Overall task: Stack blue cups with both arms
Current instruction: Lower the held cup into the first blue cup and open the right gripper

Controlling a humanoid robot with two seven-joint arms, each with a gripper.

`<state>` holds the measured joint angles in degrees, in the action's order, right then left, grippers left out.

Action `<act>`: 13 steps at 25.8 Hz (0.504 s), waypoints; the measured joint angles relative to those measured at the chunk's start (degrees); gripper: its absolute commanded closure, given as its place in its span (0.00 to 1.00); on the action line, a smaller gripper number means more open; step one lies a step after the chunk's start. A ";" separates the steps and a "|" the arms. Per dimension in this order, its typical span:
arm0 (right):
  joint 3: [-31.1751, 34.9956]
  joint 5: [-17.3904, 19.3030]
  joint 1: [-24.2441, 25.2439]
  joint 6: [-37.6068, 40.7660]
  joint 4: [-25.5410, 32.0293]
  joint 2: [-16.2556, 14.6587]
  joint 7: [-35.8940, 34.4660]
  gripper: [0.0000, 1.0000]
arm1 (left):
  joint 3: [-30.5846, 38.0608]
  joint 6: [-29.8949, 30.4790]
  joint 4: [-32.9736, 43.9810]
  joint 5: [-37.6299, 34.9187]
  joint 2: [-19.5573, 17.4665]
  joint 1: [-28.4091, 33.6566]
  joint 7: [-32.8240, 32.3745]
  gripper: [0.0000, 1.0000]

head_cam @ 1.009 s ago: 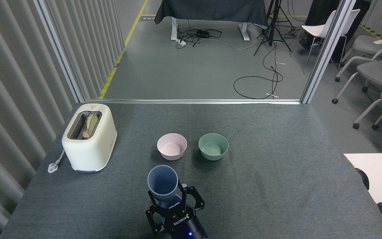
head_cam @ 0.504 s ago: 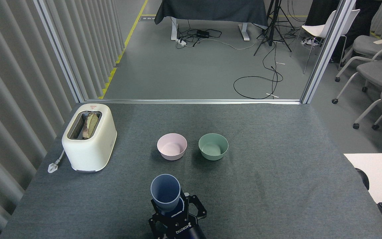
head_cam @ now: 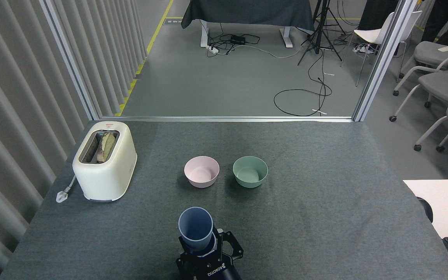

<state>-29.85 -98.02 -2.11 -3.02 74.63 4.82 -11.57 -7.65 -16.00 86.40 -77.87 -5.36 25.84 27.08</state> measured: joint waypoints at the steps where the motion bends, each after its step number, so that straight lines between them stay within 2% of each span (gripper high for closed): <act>1: 0.12 0.15 0.02 0.00 -0.09 -0.02 -0.05 0.16 | 0.00 0.00 0.00 0.00 0.00 0.00 0.00 0.00; 9: 1.44 0.59 0.09 0.15 -0.54 -0.11 -0.27 0.02 | 0.00 -0.01 0.07 0.00 -0.08 0.00 0.06 0.00; 13: 1.42 0.58 0.01 0.54 -0.65 -0.05 -0.27 0.00 | 0.00 -0.01 0.09 0.00 -0.09 0.00 0.09 0.00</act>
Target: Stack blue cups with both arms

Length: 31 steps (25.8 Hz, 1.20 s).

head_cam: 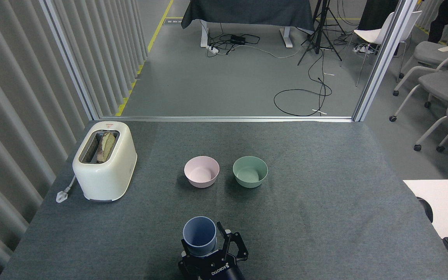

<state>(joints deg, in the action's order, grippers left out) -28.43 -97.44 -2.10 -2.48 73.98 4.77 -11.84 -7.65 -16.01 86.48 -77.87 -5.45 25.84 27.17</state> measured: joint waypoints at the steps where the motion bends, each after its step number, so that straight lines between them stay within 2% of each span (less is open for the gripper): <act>1: -0.02 -0.02 0.00 0.27 0.02 0.05 0.00 0.00 | 0.00 -0.01 0.00 0.00 0.00 0.00 0.00 0.00; 7: 0.06 0.10 -0.82 1.36 5.32 0.69 -3.34 0.00 | 0.00 -0.02 -0.06 0.00 0.00 0.00 0.03 0.00; 10: 0.96 1.84 -2.97 0.98 8.41 1.03 -5.55 0.00 | 0.00 -0.05 -0.11 0.00 0.00 0.00 0.08 0.00; 13: 5.34 4.62 -4.34 0.43 9.68 0.63 -6.67 0.00 | 0.00 -0.08 -0.02 0.00 0.00 0.00 0.15 0.00; 15: 9.48 6.21 -3.85 0.77 9.90 -0.81 -7.07 0.00 | 0.00 -0.09 0.13 0.00 0.00 0.00 0.16 0.00; 17: 12.93 7.38 -1.10 2.30 9.80 -3.32 -7.57 0.00 | 0.03 0.04 0.28 0.00 0.01 0.00 0.16 0.00; 22: 18.19 9.05 10.75 5.31 9.59 -9.13 -12.76 0.00 | -0.03 1.29 0.47 0.00 0.08 -0.09 0.06 0.00; 26: 20.64 9.30 19.20 5.68 8.84 -10.60 -15.82 0.00 | -0.08 3.25 0.47 -0.01 0.09 -0.14 -0.06 0.00; 31: 21.50 9.30 24.48 5.74 8.59 -10.87 -17.06 0.00 | -0.10 4.03 0.37 -0.27 -0.15 -0.57 -0.06 0.00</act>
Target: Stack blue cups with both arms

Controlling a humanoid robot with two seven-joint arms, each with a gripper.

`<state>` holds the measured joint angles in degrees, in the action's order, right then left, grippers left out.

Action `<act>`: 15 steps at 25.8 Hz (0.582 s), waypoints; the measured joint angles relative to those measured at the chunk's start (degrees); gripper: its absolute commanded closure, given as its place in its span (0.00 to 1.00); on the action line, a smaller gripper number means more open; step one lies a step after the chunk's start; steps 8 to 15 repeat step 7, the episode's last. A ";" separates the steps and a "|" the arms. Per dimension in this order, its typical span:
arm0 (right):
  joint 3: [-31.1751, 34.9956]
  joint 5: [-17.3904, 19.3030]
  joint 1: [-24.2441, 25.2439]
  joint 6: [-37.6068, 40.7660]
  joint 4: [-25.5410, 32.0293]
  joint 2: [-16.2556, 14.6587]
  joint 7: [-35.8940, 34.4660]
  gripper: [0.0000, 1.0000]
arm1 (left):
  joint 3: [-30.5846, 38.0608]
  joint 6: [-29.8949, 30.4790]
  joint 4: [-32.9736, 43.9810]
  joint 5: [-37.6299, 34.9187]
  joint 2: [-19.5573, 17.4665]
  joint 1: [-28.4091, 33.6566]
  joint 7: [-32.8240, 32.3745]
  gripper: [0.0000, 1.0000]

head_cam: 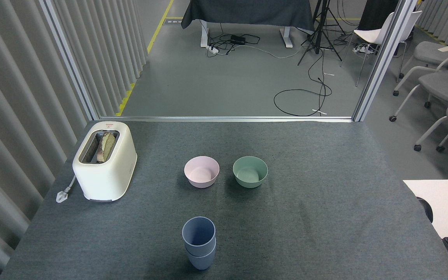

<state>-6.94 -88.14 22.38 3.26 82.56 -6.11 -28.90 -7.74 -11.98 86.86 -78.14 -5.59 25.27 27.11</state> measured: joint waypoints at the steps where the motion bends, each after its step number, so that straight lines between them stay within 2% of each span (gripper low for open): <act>1: 0.06 -0.01 0.69 0.00 0.00 -0.07 -0.17 0.00 | -0.02 0.23 -0.05 -0.07 -0.13 -0.21 0.08 0.00; 7: 1.04 -0.09 2.35 0.00 0.64 -0.38 -0.99 0.00 | -0.07 4.85 -0.05 -0.24 -0.72 -0.63 0.37 0.00; 15: 1.04 -0.09 2.35 0.00 0.64 -0.38 -0.99 0.00 | -0.07 4.85 -0.05 -0.24 -0.72 -0.63 0.37 0.00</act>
